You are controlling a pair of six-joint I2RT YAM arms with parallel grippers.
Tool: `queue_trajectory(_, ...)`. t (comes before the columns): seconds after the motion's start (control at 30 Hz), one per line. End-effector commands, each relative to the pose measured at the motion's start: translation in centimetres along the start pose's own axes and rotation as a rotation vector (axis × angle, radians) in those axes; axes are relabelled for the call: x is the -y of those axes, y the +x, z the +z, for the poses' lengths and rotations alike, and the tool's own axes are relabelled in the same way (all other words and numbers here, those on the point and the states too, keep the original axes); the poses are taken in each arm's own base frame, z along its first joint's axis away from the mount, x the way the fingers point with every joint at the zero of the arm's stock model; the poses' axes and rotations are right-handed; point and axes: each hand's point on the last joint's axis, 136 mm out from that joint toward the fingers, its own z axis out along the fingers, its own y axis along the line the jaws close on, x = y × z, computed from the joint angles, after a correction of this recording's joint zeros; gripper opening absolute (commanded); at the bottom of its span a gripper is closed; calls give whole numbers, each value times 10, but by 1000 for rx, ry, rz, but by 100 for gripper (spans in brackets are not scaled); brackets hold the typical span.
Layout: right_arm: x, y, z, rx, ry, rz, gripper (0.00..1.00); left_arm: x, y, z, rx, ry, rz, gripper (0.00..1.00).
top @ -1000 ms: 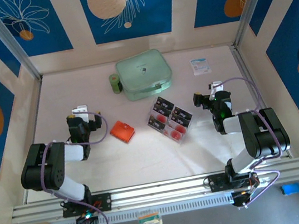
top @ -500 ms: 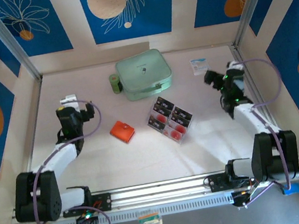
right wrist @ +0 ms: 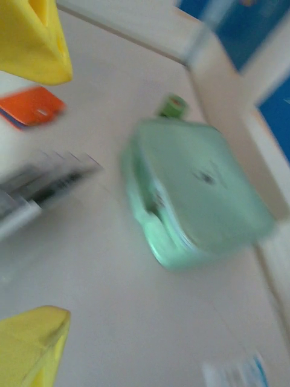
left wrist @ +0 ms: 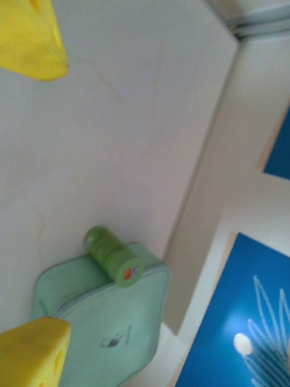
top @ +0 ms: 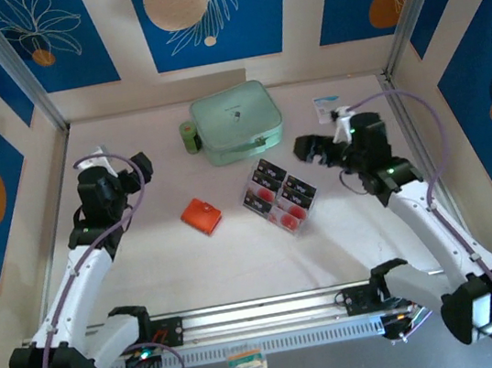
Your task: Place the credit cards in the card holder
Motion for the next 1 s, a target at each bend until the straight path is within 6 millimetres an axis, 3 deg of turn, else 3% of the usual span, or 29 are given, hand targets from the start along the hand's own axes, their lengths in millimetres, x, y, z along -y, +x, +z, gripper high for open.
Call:
queue_trajectory(0.0, -31, 75, 9, -231, -68, -10, 93, 14, 31, -6, -117, 65, -90, 100)
queue_trajectory(0.2, -62, 167, 42, -439, -58, -94, 90, 31, 45, -12, -162, 66, -7, 100)
queue_trajectory(0.4, -72, 222, 76, -552, -15, -134, 89, 34, 50, -13, -206, 43, 37, 100)
queue_trajectory(0.63, -62, 243, 106, -603, 69, -182, 89, 34, 55, -13, -229, 40, 39, 100)
queue_trajectory(0.97, -38, 234, 123, -559, 143, -157, 89, 35, 59, -15, -242, 42, 36, 100)
